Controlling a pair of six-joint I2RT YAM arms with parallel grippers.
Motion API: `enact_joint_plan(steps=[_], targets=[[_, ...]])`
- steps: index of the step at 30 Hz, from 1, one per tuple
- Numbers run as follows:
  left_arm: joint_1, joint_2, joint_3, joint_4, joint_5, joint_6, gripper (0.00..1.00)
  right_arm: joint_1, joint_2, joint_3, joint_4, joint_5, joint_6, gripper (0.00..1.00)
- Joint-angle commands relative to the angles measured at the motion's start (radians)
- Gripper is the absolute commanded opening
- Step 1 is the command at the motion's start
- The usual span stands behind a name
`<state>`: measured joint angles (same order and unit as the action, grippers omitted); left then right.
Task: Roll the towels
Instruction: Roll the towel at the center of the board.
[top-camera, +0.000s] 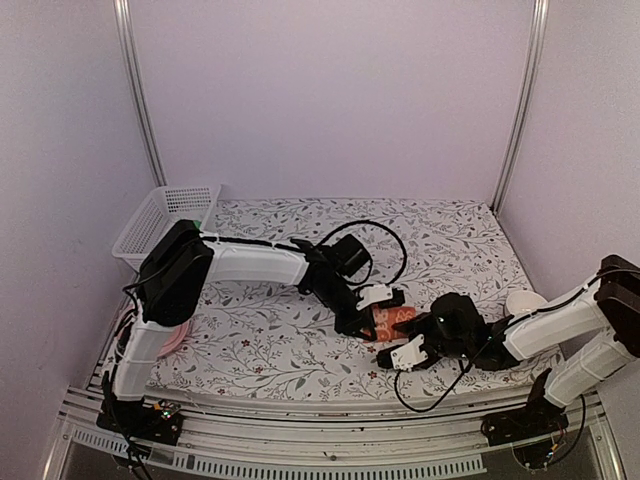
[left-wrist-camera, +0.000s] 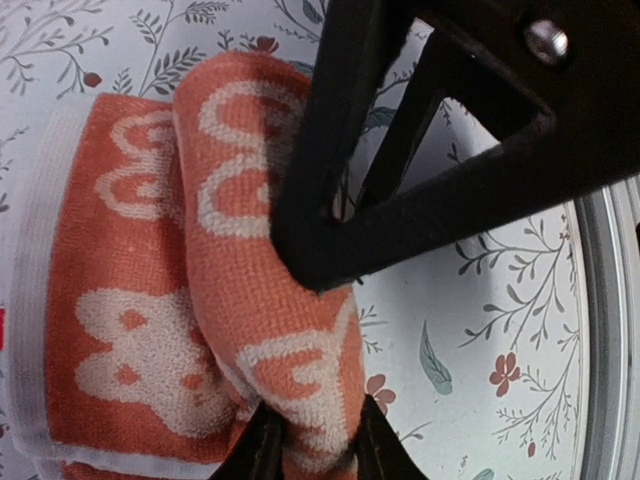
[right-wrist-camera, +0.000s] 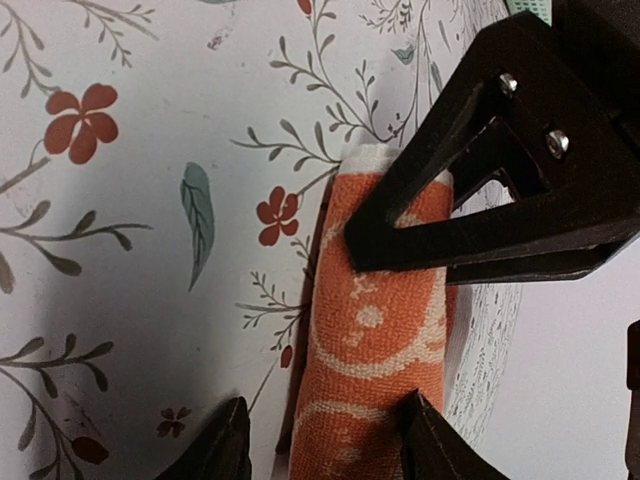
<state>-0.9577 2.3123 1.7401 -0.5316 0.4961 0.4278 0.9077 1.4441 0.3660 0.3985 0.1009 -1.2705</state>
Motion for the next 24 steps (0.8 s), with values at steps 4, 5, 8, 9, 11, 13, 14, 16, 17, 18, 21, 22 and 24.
enact_joint_plan(steps=[4, 5, 8, 9, 11, 13, 14, 16, 17, 18, 21, 22, 24], targets=[[0.020, 0.079, 0.015, -0.108, -0.020, -0.013, 0.23, 0.020, 0.018, -0.014, 0.117, 0.067, 0.019, 0.53], [0.020, 0.078, 0.015, -0.108, -0.021, -0.013, 0.23, 0.019, 0.029, -0.009, 0.117, 0.073, 0.020, 0.53], [0.023, 0.078, 0.016, -0.108, -0.017, -0.016, 0.23, 0.020, 0.074, -0.004, 0.120, 0.091, 0.023, 0.51], [0.025, 0.079, 0.018, -0.108, -0.015, -0.019, 0.23, 0.020, 0.089, -0.004, 0.119, 0.094, 0.023, 0.50], [0.029, 0.079, 0.021, -0.108, -0.007, -0.025, 0.24, 0.020, 0.099, -0.008, 0.119, 0.097, 0.022, 0.47], [0.034, 0.083, 0.025, -0.108, -0.004, -0.029, 0.24, 0.020, 0.094, -0.015, 0.119, 0.097, 0.019, 0.43], [0.036, 0.086, 0.030, -0.108, -0.003, -0.030, 0.24, 0.020, 0.091, -0.016, 0.119, 0.096, 0.020, 0.41], [0.039, 0.087, 0.032, -0.108, 0.002, -0.033, 0.29, 0.021, 0.086, -0.021, 0.116, 0.092, 0.021, 0.32], [0.040, 0.085, 0.031, -0.107, 0.000, -0.035, 0.33, 0.020, 0.091, -0.019, 0.116, 0.093, 0.022, 0.28], [0.039, 0.082, 0.031, -0.105, -0.003, -0.034, 0.36, 0.020, 0.099, -0.015, 0.113, 0.097, 0.026, 0.23], [0.040, 0.052, 0.006, -0.088, -0.023, -0.039, 0.47, 0.012, 0.123, 0.005, 0.080, 0.089, 0.043, 0.08], [0.039, 0.034, -0.011, -0.078, -0.032, -0.039, 0.49, 0.007, 0.129, 0.015, 0.061, 0.081, 0.050, 0.07], [0.040, -0.016, -0.071, -0.039, -0.056, -0.046, 0.54, -0.012, 0.130, 0.039, -0.001, 0.051, 0.072, 0.05]])
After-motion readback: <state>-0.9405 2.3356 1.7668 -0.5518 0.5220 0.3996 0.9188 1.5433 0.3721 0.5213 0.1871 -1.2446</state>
